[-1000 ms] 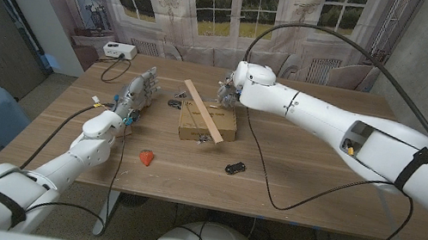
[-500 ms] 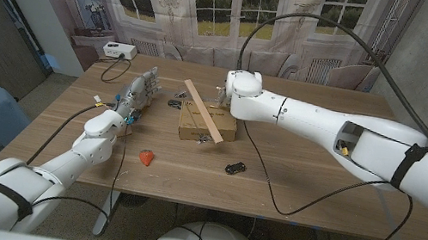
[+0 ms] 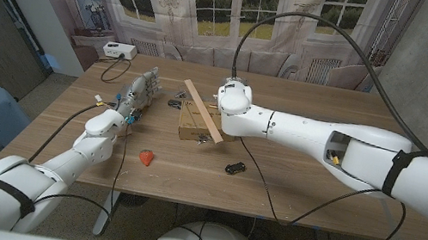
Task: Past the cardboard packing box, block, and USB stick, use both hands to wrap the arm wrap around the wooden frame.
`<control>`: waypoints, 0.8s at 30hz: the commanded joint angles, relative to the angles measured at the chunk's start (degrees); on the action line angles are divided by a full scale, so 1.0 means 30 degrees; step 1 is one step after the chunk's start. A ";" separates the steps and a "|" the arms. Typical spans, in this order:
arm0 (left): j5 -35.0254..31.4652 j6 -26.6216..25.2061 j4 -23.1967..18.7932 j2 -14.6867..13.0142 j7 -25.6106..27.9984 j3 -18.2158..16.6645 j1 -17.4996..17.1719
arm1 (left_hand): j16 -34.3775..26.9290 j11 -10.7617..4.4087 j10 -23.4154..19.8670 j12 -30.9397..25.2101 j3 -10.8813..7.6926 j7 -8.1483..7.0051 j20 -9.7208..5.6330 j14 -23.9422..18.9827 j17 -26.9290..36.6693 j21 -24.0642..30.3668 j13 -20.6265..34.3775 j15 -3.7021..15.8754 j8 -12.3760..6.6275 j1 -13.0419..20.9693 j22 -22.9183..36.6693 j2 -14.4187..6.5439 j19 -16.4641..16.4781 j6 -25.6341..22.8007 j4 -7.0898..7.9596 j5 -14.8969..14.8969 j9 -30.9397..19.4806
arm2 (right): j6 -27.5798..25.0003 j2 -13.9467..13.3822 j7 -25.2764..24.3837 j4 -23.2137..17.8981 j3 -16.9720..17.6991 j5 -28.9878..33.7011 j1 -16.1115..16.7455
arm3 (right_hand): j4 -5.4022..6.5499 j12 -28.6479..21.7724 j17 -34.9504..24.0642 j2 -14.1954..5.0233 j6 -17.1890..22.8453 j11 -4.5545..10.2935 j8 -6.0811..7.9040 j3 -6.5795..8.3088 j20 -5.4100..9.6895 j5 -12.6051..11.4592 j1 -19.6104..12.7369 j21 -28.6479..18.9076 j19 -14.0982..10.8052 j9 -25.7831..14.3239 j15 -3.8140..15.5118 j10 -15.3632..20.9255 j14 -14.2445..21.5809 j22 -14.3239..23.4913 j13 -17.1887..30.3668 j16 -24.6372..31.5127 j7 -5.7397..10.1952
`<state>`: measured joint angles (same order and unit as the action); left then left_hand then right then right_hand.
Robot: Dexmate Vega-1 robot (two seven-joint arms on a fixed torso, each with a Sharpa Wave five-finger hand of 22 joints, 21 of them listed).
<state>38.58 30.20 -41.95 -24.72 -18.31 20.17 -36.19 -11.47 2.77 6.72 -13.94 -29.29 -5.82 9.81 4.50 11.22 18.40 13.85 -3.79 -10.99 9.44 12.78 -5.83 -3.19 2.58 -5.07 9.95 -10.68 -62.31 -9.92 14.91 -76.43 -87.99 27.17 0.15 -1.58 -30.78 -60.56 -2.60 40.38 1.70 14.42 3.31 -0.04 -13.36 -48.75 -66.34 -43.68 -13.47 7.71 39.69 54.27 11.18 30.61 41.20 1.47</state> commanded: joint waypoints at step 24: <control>-0.0130 -0.0159 0.0314 0.0209 0.0071 0.0142 0.0331 | 0.0062 0.0016 0.0165 0.0059 -0.0222 -0.0113 0.0047 0.0244 -0.0040 -0.0028 -0.0009 -0.0036 0.0018 -0.0082 0.0051 -0.0057 -0.0138 0.0149 -0.0049 0.0004 -0.0016 | 0.0208 0.2496 0.0842 0.4309 -0.3756 0.0271 -0.1082 | -0.0568 -0.0658 -0.0661 -0.0883 -0.0406 0.0123 -0.1346 -0.0132 -0.0629 0.0043 0.0064 -0.0292 0.1882 0.0414 0.0382 -0.1970 -0.1204 0.0082 0.1653 0.1151 0.0009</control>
<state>38.22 30.00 -41.06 -24.21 -18.25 20.52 -35.31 -11.47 2.77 6.71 -13.94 -29.45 -5.83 9.81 4.81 10.92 18.40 13.86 -4.10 -10.99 9.45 12.79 -5.83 -3.19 2.59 -5.22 9.95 -10.68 -63.61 -4.86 18.34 -68.92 -97.31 27.19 -3.86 -2.80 -32.84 -62.14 -5.73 42.21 1.99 11.51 3.08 -1.79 -13.52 -49.25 -66.78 -38.64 -12.17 6.97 36.20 51.53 11.33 34.66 44.20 1.66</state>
